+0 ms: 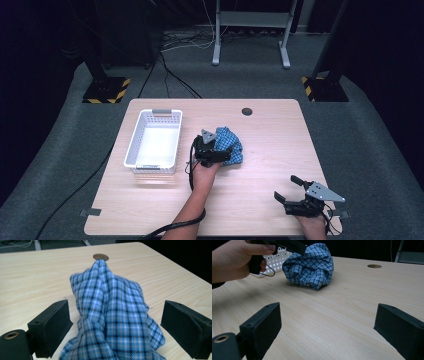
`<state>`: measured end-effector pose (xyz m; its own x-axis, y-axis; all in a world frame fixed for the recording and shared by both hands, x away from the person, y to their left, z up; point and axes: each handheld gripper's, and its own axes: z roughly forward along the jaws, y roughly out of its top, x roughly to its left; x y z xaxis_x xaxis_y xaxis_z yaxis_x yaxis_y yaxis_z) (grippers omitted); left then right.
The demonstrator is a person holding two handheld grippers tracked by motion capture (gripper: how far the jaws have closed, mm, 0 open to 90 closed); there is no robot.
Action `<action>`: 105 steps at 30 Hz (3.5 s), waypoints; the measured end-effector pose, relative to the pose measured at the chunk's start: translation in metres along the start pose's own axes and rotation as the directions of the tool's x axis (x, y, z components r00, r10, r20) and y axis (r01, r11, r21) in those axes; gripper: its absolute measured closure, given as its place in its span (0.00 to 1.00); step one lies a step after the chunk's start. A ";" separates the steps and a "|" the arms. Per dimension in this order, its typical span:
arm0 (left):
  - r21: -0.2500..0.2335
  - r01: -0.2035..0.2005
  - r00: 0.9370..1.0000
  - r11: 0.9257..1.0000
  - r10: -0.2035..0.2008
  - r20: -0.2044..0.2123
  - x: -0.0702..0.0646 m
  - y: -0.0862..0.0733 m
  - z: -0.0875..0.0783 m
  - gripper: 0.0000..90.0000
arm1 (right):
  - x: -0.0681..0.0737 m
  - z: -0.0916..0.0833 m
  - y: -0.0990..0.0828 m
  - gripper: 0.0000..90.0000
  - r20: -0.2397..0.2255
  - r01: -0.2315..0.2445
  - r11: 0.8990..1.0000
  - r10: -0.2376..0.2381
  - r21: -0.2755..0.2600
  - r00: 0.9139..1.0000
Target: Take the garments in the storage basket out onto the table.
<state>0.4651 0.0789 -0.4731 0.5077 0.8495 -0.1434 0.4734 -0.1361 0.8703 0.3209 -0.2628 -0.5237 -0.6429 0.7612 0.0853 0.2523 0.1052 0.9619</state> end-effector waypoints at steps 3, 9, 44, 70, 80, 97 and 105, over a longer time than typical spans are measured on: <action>-0.016 -0.004 1.000 1.000 0.004 0.005 -0.001 0.006 -0.004 0.09 | 0.000 0.000 0.000 0.07 0.001 0.000 1.000 0.000 0.000 1.000; -0.047 -0.022 1.000 0.999 0.022 0.006 -0.004 0.016 -0.012 0.10 | 0.000 0.000 0.000 0.07 0.002 -0.001 1.000 0.001 0.000 1.000; -0.191 -0.035 0.998 0.981 0.023 -0.061 0.027 0.053 -0.078 0.10 | -0.001 0.000 0.000 0.07 0.000 -0.012 1.000 0.012 0.003 1.000; -0.233 0.015 0.978 0.972 -0.062 -0.197 0.099 0.037 -0.142 0.10 | 0.000 0.001 0.001 0.07 0.009 -0.004 1.000 0.004 0.016 1.000; -0.248 0.030 0.969 0.968 -0.090 -0.231 0.116 0.032 -0.164 0.10 | 0.000 0.002 0.001 0.07 0.005 -0.008 1.000 0.008 0.020 1.000; -0.250 0.050 0.950 0.967 -0.123 -0.287 0.132 0.003 -0.199 0.10 | 0.000 0.001 0.001 0.07 0.008 -0.011 1.000 0.011 0.020 1.000; -0.244 0.048 0.942 0.969 -0.125 -0.311 0.139 -0.019 -0.211 0.11 | -0.001 0.001 0.001 0.07 0.008 -0.014 1.000 0.014 0.023 1.000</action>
<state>0.3747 0.3072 -0.4096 0.1948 0.9760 -0.0972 0.3076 0.0333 0.9509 0.3225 -0.2623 -0.5233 -0.6337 0.7675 0.0966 0.2775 0.1090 0.9545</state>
